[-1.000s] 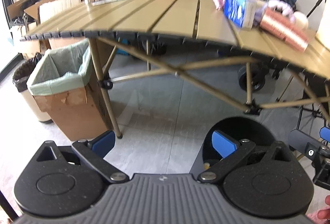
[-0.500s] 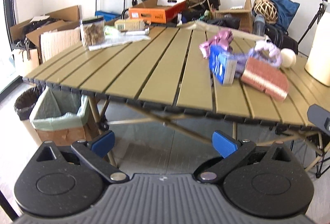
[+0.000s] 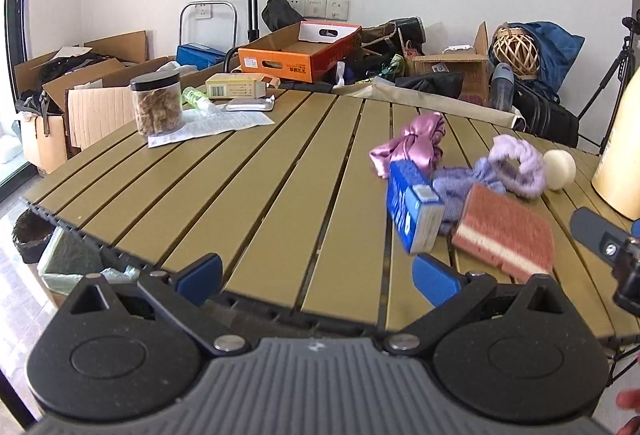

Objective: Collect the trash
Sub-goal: 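Raise both grippers from the bin back toward the table, then grasp the blue box with the left gripper while the right gripper grasps the pink sponge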

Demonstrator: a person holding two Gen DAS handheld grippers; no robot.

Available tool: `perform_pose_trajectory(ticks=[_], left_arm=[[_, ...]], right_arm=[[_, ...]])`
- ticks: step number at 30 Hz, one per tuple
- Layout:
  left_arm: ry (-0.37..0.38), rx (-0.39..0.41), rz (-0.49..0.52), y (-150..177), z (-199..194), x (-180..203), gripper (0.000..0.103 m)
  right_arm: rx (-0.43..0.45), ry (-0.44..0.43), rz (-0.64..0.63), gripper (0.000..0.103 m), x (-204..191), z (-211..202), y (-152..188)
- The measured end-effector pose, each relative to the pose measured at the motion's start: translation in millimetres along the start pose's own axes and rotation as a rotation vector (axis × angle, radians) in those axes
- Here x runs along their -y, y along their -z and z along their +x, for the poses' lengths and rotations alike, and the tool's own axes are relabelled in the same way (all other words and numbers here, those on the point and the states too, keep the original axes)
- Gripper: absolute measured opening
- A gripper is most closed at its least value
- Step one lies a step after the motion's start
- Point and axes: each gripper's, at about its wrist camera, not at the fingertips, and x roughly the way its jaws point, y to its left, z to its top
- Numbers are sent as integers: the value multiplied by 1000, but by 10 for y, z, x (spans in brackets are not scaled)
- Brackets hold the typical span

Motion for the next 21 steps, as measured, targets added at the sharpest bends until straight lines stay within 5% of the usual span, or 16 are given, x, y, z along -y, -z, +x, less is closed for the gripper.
perform_pose_trajectory(ticks=[11,21], left_arm=[[-22,8,-30,-248,321,1,103],[-29,-34,-60,-204,518,-131,103]], right_arm=[[-109,-42,155,103,107,456,48],[-138,-4,137,103,-67,630,110]])
